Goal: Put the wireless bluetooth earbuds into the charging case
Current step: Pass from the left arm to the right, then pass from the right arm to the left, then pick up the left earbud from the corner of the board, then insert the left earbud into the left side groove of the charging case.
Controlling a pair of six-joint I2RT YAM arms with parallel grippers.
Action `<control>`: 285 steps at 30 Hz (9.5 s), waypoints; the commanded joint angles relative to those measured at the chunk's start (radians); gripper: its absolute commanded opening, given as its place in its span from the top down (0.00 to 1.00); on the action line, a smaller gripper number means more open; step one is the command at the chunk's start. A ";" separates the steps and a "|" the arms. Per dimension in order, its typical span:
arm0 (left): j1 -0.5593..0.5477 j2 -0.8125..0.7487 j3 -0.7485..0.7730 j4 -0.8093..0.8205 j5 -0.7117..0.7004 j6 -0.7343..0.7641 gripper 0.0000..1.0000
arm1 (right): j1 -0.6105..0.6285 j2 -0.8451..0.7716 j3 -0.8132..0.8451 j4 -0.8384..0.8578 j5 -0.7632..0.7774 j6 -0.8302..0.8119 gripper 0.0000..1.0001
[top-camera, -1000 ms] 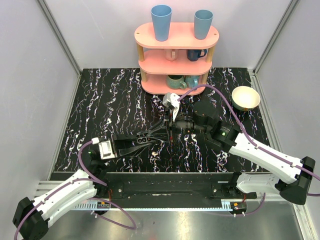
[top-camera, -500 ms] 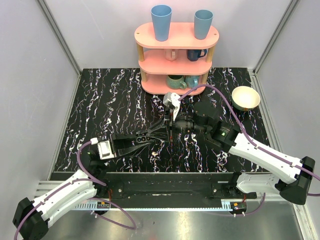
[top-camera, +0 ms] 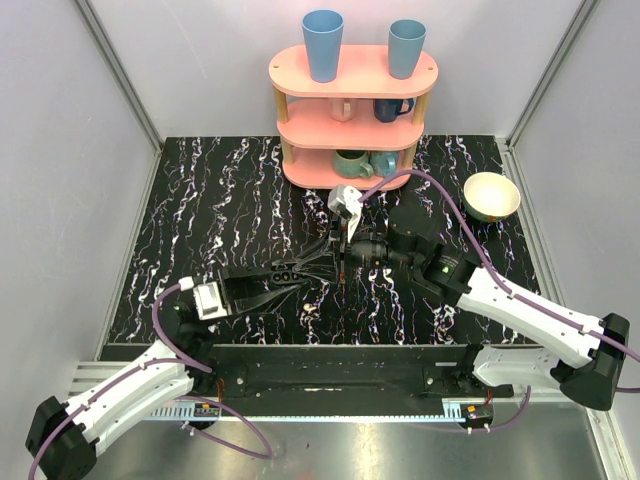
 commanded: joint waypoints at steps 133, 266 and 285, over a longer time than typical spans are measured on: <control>0.007 -0.240 0.007 -0.193 -0.296 0.173 1.00 | 0.106 0.510 -0.140 -0.441 0.679 0.069 0.68; 0.007 0.072 0.222 -0.267 0.256 0.042 1.00 | 0.103 0.244 0.648 -0.867 -0.042 -0.555 1.00; 0.007 0.023 0.213 -0.276 0.215 0.051 1.00 | 0.103 0.315 0.743 -1.025 -0.033 -0.618 1.00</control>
